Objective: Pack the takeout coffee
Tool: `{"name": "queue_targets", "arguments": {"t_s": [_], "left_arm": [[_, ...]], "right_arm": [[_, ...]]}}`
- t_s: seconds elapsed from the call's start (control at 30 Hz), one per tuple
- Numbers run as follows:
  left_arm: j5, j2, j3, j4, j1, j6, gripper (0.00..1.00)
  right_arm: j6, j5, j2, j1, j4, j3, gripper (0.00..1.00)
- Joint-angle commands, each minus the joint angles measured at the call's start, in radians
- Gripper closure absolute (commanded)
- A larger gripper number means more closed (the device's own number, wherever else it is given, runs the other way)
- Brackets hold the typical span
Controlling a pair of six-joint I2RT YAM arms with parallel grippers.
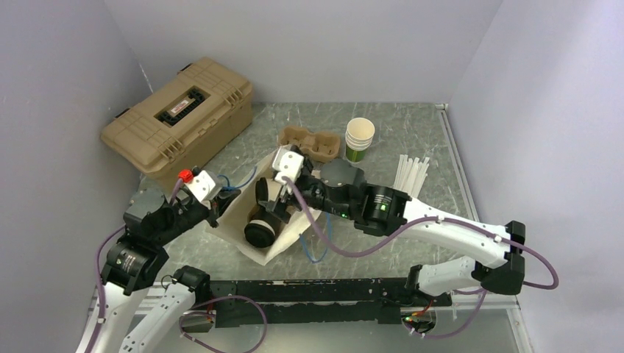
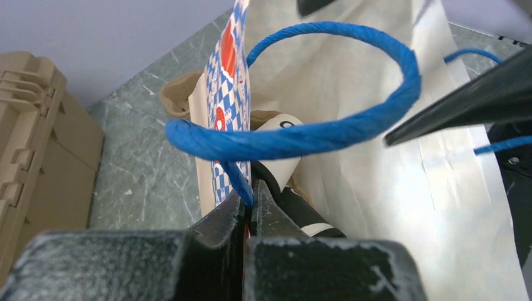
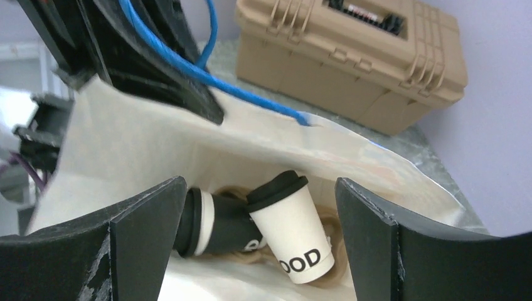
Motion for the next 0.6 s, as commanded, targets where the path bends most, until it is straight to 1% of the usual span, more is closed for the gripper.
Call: {"name": "queue_targets", "arguments": {"t_s": [0.0,0.13,0.23,0.4,0.5,0.57], "left_arm": [[0.067,0.027,0.059,0.022,-0.001,0.031,1.00],[0.083,0.046,0.068,0.024,-0.001,0.025,1.00],[0.086,0.044,0.059,0.040,-0.002,0.022,1.00],[0.100,0.041,0.038,0.060,-0.001,0.011,1.00],[0.111,0.037,0.019,0.082,-0.001,0.004,1.00],[0.124,0.035,0.006,0.097,-0.001,-0.001,1.00]], "right_arm": [[-0.128,-0.015,0.056,-0.003,-0.128,0.042,0.06],[-0.239,0.022,0.122,-0.003,-0.184,0.056,0.03],[-0.289,0.039,0.171,-0.003,-0.220,0.057,0.01],[-0.330,0.076,0.229,-0.012,-0.194,0.011,0.01],[-0.336,0.129,0.269,-0.020,-0.162,-0.011,0.01],[-0.335,0.127,0.296,-0.031,-0.156,-0.019,0.01]]}}
